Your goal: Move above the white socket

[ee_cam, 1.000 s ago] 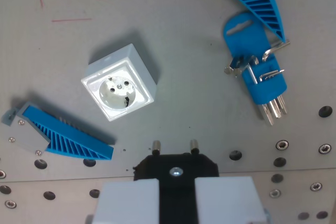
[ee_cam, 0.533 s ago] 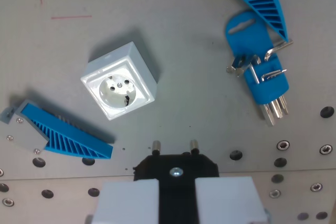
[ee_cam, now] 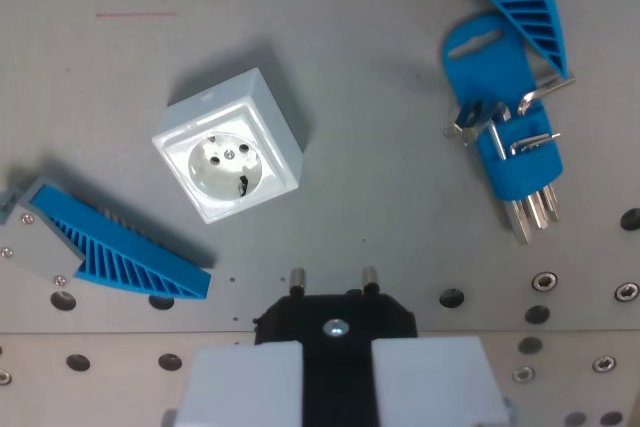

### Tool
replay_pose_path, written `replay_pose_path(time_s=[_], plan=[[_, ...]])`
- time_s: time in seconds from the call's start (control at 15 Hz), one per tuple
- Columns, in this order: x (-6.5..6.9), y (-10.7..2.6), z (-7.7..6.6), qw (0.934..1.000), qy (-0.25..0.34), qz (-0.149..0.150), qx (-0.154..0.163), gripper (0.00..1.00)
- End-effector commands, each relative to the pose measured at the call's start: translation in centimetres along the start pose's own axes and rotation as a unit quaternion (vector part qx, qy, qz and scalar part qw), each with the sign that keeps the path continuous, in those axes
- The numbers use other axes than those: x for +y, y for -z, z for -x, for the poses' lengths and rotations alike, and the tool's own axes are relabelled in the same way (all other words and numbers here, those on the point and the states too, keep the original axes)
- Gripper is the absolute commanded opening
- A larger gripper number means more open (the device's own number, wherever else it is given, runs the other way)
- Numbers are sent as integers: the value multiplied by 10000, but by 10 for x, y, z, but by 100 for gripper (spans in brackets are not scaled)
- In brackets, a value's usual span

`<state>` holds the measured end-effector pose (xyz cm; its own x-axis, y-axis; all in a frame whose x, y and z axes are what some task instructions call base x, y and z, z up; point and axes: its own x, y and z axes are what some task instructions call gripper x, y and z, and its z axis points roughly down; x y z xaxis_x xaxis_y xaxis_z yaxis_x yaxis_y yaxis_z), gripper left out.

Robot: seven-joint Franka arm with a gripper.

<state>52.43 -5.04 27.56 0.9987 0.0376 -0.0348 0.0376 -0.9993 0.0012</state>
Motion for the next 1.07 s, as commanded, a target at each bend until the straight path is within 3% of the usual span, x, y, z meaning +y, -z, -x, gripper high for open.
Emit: replay_pose_path(time_s=[0.07, 1.07], plan=[[-4, -14, 6, 9977, 482, 16, 482, 0], [-25, -74, 22, 9906, 1315, 23, 372, 0]])
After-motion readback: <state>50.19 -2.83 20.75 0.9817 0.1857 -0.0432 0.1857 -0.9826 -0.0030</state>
